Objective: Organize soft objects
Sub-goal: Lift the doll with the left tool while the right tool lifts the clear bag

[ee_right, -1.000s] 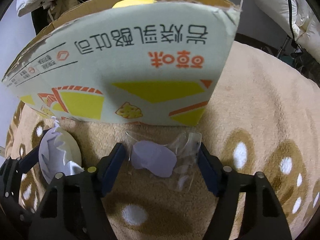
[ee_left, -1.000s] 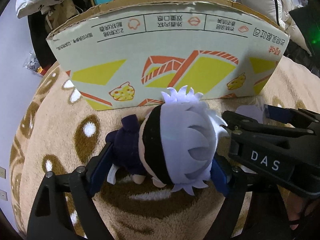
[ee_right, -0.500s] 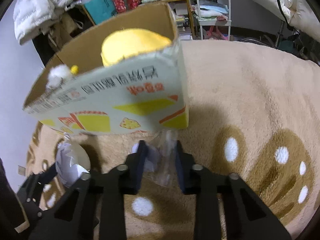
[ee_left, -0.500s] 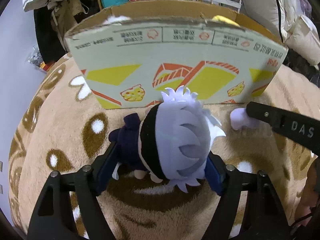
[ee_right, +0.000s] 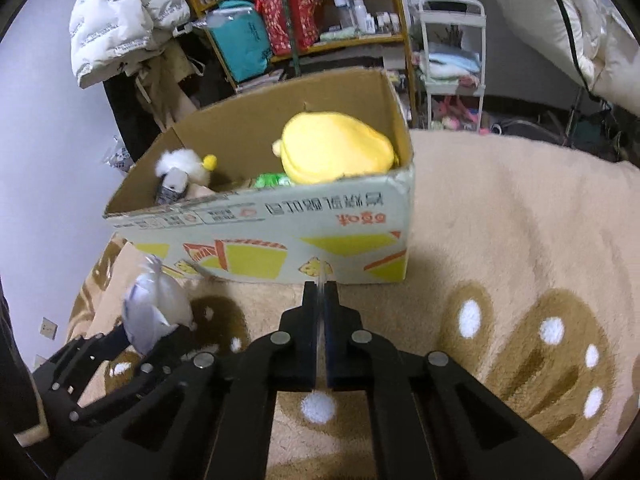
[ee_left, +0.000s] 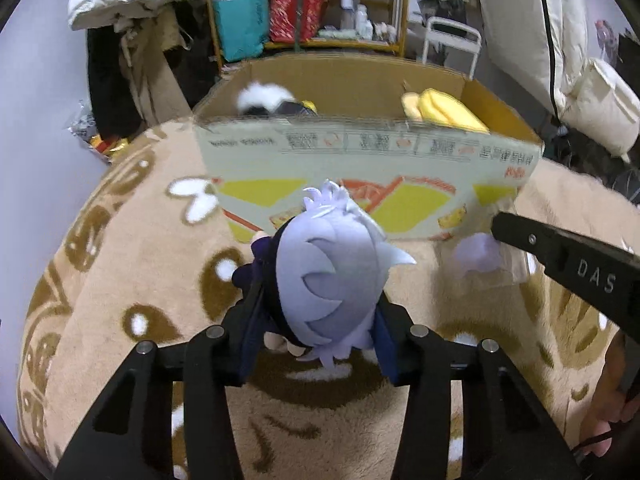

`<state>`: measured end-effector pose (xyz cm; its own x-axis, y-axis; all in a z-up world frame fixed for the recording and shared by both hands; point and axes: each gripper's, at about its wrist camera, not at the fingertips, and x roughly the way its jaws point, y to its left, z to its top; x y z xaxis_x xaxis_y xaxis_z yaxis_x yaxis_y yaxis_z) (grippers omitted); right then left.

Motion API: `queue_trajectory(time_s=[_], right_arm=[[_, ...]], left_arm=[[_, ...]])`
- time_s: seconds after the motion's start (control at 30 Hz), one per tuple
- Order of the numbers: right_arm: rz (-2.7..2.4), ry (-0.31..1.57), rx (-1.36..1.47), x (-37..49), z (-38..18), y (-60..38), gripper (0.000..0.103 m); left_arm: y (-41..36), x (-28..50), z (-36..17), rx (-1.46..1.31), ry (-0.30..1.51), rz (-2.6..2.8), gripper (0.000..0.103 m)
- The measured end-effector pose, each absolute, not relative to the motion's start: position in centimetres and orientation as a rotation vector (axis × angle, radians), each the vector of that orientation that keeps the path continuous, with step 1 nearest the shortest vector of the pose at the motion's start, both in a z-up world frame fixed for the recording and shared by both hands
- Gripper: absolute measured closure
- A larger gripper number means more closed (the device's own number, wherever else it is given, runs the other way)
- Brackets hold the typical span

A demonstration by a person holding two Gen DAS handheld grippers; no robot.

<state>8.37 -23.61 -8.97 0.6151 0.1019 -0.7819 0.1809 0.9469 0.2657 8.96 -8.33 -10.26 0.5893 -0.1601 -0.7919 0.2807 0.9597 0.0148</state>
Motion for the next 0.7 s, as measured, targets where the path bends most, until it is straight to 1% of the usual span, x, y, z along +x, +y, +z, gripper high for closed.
queue_trajectory(time_s=[0.3, 0.7], right_arm=[[-0.036, 0.814, 0.294, 6.2, -5.4, -23.6, 0.099], [0.001, 0.556, 0.281, 3.4, 1.7, -24.2, 0.099]], left_arm=[[-6.5, 6.8, -5.7, 0.158, 0.751, -0.206, 0.057], [-5.7, 4.2, -0.6, 0.162, 0.535, -0.200, 0.056]])
